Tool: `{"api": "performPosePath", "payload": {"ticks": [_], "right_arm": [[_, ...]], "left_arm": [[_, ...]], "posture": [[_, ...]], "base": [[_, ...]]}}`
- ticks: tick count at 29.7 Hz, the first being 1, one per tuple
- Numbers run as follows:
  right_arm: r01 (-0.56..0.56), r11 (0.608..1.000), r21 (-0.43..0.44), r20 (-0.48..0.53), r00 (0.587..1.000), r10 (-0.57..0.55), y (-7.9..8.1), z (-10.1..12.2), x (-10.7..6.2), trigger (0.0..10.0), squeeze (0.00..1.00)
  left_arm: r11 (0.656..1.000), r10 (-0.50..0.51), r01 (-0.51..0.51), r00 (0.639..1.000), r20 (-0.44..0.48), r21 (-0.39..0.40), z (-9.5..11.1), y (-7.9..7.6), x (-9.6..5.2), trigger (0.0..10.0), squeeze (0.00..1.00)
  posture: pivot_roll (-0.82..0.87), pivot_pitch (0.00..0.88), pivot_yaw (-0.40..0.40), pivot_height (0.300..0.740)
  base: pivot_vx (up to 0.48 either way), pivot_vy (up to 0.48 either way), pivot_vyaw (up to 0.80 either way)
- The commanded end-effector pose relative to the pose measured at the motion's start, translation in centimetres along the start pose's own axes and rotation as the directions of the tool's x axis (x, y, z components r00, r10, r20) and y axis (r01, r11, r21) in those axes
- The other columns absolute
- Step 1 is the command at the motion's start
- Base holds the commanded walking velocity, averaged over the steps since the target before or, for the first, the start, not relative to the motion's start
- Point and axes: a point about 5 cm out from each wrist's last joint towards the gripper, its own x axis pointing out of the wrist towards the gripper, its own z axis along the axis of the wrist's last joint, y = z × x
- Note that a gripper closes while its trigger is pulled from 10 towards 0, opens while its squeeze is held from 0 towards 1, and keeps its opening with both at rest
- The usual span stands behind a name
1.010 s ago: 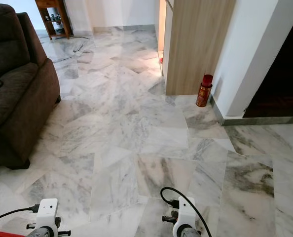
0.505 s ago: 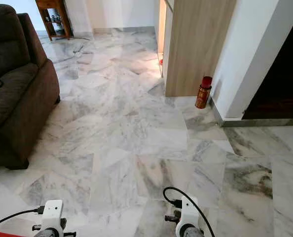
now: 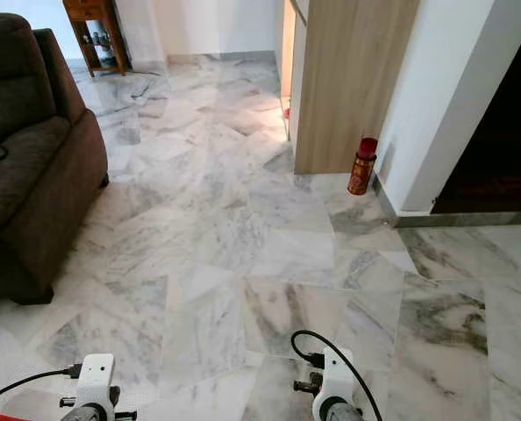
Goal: Picking trash to rubbish bin
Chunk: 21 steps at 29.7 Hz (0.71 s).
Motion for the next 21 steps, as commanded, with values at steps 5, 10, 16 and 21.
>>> {"api": "performPosePath", "payload": {"ticks": [5,10,16,21], "right_arm": [[-0.010,1.000,0.000,0.005,1.000,0.010,0.37,0.06,0.06,10.0,0.00],[-0.010,1.000,-0.001,0.005,1.000,0.010,0.31,0.10,0.06,10.0,0.00],[-0.013,1.000,-0.001,0.008,1.000,0.013,0.35,0.23,0.10,10.0,0.00],[-0.014,1.000,0.000,0.007,1.000,0.014,0.37,0.21,0.10,10.0,0.00]], "left_arm": [[1.000,0.008,-0.008,1.000,-0.029,0.012,-0.83,0.29,-0.20,10.0,0.00],[1.000,0.009,-0.009,0.999,-0.031,0.000,-0.90,0.13,-0.21,10.0,0.00],[1.000,0.004,-0.004,1.000,-0.030,0.003,-0.86,-0.01,-0.19,10.0,0.00],[1.000,0.005,-0.005,1.000,-0.026,0.000,-0.83,-0.05,-0.18,10.0,0.00]], "posture": [[0.00,0.000,0.038,0.740],[0.00,0.000,0.036,0.740],[0.00,0.000,0.034,0.740],[0.00,0.000,0.037,0.740]], "base": [[0.000,0.000,0.80],[0.000,0.000,0.80],[0.000,0.000,0.80],[0.000,0.000,0.80]]}}
